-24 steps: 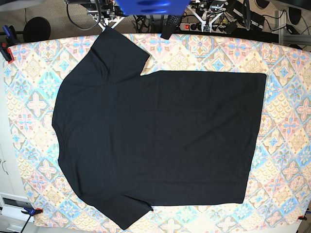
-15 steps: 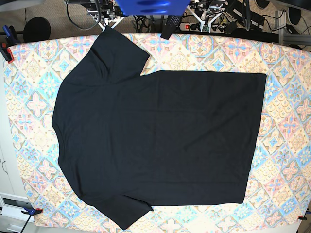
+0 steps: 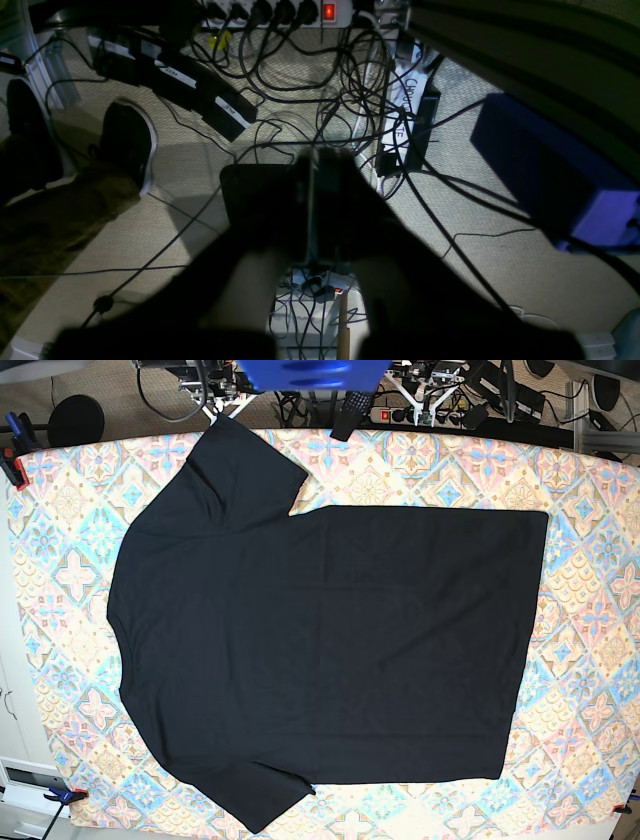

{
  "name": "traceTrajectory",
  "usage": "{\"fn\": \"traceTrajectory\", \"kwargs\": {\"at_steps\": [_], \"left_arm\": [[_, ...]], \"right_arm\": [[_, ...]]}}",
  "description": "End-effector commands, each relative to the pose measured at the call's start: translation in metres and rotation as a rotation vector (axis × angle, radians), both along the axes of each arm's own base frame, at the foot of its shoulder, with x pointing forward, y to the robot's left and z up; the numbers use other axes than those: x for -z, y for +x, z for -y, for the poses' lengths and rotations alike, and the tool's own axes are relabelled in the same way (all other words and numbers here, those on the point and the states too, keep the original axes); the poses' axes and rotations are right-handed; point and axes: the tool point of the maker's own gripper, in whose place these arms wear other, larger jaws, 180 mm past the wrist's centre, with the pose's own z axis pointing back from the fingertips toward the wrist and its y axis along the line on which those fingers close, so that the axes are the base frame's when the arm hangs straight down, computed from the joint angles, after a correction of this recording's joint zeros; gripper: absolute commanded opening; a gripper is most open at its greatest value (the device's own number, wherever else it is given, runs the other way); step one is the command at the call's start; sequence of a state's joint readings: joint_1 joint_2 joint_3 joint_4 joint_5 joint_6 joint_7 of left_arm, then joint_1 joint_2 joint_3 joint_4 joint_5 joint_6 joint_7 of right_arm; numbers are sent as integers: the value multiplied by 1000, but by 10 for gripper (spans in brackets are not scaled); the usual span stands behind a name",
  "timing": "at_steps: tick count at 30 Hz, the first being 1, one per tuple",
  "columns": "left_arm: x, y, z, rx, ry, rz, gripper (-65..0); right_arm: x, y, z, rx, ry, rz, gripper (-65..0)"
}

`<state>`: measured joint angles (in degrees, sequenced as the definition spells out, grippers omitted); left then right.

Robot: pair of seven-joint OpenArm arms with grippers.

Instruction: Fold the T-shirt properly

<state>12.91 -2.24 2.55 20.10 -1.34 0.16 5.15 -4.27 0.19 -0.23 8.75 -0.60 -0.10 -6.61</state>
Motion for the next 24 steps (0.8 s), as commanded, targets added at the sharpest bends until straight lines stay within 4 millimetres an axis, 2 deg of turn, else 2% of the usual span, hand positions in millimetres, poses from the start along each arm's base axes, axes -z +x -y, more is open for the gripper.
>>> {"fn": "traceTrajectory", "kwargs": {"at_steps": [1, 7, 10, 13, 16, 21, 24], "left_arm": [[0, -5, -2, 1, 3, -6, -626], [-3, -28, -17, 12, 26, -41, -627], [-5, -43, -22, 17, 34, -57, -628], [-12, -58, -40, 33, 59, -55, -628], [-24, -78, -60, 71, 85, -55, -628], [-47, -89, -71, 212, 72, -10, -628], [-66, -85, -71, 244, 60, 49, -628]], "right_arm": [[0, -10, 3, 3, -6, -10, -650], [-4, -37, 7, 1, -15, -24, -650], [-8, -55, 32, -9, -54, -33, -650], [-14, -79, 45, -21, -75, -44, -650], [-25, -100, 75, -45, -121, -44, -650], [-52, -102, 123, -103, -197, 30, -650], [-69, -104, 130, -136, -207, 73, -650]]}}
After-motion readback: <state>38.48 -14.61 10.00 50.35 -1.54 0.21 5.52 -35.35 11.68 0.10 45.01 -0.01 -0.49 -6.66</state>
